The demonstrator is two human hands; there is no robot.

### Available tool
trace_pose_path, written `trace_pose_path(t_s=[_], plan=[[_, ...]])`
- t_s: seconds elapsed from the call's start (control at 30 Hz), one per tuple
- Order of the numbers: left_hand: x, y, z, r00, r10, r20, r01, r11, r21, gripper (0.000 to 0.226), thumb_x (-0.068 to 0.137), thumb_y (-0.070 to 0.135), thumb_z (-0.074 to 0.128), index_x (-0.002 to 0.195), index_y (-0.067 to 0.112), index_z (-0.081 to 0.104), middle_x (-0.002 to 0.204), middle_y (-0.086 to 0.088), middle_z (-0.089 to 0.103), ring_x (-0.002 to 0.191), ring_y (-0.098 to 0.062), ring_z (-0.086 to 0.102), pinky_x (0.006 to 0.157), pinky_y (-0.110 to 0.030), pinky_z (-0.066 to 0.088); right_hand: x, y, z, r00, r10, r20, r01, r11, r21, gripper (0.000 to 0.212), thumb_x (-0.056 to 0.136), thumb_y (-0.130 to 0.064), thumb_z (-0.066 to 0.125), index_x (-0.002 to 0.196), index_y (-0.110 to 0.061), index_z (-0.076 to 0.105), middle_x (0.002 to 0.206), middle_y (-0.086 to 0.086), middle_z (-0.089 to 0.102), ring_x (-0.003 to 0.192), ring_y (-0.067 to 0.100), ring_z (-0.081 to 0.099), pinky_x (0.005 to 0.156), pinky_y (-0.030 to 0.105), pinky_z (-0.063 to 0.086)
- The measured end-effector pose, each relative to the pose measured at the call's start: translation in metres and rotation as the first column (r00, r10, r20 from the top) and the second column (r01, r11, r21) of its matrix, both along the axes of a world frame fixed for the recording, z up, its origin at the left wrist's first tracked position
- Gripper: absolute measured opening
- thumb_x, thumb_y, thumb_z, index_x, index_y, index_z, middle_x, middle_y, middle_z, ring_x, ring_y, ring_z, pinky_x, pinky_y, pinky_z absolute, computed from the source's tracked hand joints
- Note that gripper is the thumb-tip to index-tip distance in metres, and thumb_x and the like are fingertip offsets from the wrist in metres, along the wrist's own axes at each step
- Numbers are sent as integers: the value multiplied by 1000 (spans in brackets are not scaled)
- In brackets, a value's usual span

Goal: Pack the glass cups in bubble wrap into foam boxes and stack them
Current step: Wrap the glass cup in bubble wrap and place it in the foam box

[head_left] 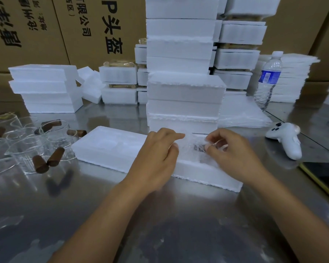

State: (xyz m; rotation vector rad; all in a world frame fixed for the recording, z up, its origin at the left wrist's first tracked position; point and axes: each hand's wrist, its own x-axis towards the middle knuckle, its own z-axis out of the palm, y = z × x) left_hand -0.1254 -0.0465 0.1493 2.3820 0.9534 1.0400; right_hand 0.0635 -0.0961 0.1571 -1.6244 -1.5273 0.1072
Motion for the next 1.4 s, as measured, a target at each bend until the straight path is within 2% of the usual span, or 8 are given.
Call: trace_pose_path(t_s=[0.17,0.33,0.57,0.67,0.77,1.0,1.23,1.4], plan=[[0,-6,3,988,46,-146,-45,999,11,61,87,66,22,123,32,59,118,18,58,111,-6,35,92,-23,31,2,1,5,959,88,-270,-62,993,103,21,83,-7,65,83,-27,62,78,-10,62,70,0,55,67,8,41],[3,-7,6,968,105,-229,-76,988,131,71,84,69,10,97,26,65,91,15,62,95,-15,44,83,-30,35,4,3,8,904,70,-421,2,986,168,22,85,-4,62,79,-25,63,79,-8,64,73,3,59,68,6,43],[-18,9,13,909,279,310,-287,958,-21,22,101,24,38,113,28,56,103,15,54,91,-2,50,74,-11,37,21,6,6,839,-196,-507,227,974,-1,13,85,-10,60,84,-23,63,76,-8,57,67,5,51,58,18,37],[-26,15,13,887,435,154,-407,895,-181,21,96,16,40,108,24,55,89,16,52,85,-19,56,70,-31,40,26,6,6,832,-281,-479,215,958,-190,16,81,-13,67,95,-19,61,77,-7,54,64,6,48,53,21,35],[-27,14,9,894,445,-58,-448,874,-190,21,94,19,41,111,23,53,97,5,56,85,-21,55,68,-32,39,31,0,9,890,-293,-348,161,918,-362,22,80,-14,69,99,-19,59,82,-6,54,67,5,50,52,19,34],[-24,8,7,850,460,-258,-487,872,-50,26,91,29,52,117,26,50,109,3,63,98,-23,57,74,-30,37,40,-3,11,847,-398,-352,277,896,-347,24,83,-8,63,107,-11,62,76,-3,54,60,13,50,49,23,36],[-22,-10,28,885,417,210,-449,883,140,22,93,25,53,116,24,55,93,14,54,77,-9,49,65,-29,39,42,1,7,855,-407,-321,299,893,-337,21,83,-18,66,104,-14,62,77,-4,55,62,13,51,50,24,35],[-22,-25,50,765,83,639,-373,865,334,17,95,16,49,111,20,47,88,27,50,73,5,52,62,-7,38,39,2,6,872,-337,-355,222,918,-329,11,84,-19,67,93,-15,61,80,1,59,63,13,52,51,25,35]])
